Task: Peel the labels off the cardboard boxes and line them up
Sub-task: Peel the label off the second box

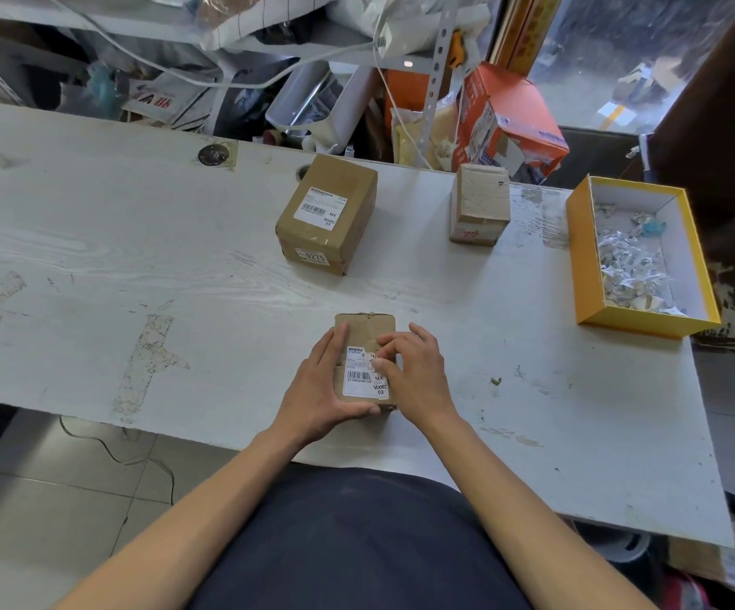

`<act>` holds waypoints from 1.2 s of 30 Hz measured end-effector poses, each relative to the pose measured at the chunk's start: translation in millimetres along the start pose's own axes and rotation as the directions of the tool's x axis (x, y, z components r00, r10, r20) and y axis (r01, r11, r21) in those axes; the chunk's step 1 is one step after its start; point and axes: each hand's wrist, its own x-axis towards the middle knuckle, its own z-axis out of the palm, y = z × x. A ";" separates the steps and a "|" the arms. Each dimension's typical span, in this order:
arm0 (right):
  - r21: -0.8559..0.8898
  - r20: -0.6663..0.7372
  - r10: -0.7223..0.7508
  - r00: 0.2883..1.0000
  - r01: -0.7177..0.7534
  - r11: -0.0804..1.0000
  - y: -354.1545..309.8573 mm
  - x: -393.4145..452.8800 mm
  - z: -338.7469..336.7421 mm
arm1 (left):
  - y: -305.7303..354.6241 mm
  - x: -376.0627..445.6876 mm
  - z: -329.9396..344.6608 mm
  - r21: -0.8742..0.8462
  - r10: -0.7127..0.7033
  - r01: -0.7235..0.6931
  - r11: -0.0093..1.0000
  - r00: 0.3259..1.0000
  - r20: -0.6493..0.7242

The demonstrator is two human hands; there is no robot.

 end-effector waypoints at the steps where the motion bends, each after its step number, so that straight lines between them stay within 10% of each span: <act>1: -0.001 0.000 -0.003 1.000 0.003 1.000 0.1 -0.1 -0.1 | 0.5 0.0 -0.1 0.000 0.001 -0.001 1.000 1.000 0.000; 36: 0.016 0.010 0.023 1.000 -0.023 1.000 1.0 0.1 1.5 | 2.3 -2.0 -0.9 -0.019 0.008 -0.008 1.000 1.000 -0.003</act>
